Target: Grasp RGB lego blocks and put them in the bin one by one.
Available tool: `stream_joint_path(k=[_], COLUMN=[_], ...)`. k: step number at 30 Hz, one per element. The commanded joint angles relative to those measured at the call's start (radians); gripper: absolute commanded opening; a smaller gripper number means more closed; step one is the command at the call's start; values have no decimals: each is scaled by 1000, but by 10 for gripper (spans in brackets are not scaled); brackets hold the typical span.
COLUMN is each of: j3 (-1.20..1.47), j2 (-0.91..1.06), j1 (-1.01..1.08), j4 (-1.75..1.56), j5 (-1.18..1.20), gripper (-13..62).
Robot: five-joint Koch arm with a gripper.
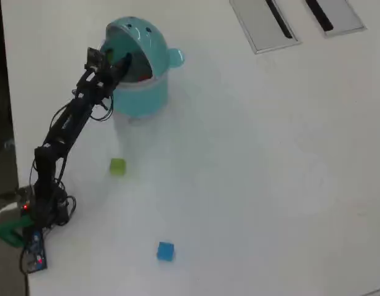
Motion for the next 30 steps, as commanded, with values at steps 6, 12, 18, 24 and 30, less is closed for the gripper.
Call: stream_joint_path(k=[6, 12, 18, 24, 30], j3=[-92, 38, 247, 428, 572], j2=[106, 256, 430, 568, 626], j1=[31, 86, 163, 236, 276], j4=[89, 146, 176, 270, 290], j5=[-28, -28, -28, -31, -32], gripper=[294, 294, 294, 294, 312])
